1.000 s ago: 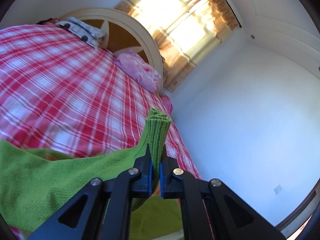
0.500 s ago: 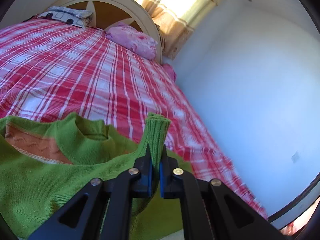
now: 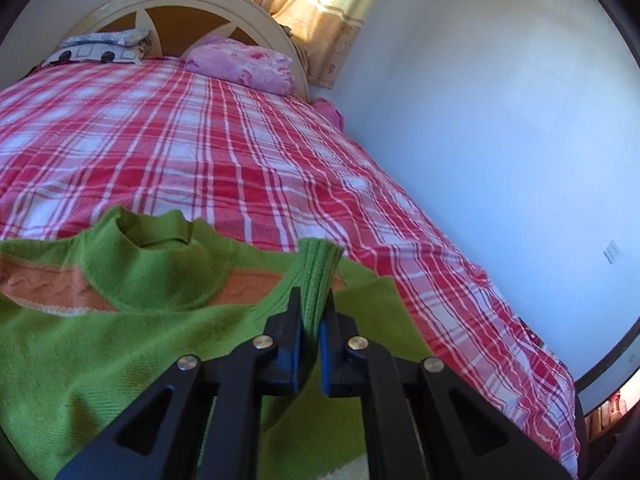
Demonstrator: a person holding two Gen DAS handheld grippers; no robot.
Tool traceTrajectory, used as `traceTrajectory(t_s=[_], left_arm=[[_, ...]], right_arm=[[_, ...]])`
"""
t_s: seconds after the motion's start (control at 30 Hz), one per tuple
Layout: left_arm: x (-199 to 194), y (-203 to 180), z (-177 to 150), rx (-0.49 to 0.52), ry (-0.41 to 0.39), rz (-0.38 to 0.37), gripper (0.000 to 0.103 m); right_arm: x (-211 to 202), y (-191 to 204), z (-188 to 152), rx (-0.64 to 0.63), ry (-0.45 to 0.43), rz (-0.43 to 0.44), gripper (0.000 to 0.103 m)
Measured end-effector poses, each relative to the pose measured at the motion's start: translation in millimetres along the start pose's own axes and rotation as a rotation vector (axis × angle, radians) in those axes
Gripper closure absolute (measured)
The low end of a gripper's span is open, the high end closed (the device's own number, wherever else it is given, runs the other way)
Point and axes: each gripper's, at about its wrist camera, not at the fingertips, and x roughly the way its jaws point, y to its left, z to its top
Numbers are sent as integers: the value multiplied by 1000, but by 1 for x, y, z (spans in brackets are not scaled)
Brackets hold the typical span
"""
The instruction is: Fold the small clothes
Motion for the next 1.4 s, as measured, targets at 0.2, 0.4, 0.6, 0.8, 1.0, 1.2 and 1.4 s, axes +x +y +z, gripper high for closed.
traceTrajectory(t_s=[0.2,0.4,0.6,0.8,1.0,1.2,1.4], left_arm=[[-32,-11,-3,75,0,-47,72],[-99,23,-24,248,-39,199,40],[-137,98,-38,183,-60,484,38],[-133,148,-59,21,-22,471,38],[-127,152,-69,-18,-13,420,28],[-125,154,-72,-7,2,409,28],[-146,173,-73,-122,-67,327,17]], right_arm=[[-3,-2,0,3,13,-26,11],[-11,-8,13,0,12,-17,11],[-6,-18,72,7,-12,27,11],[51,-39,122,126,37,59,32],[105,-58,130,226,108,0,43],[130,-46,129,207,122,20,73],[116,-23,132,71,75,-11,93]])
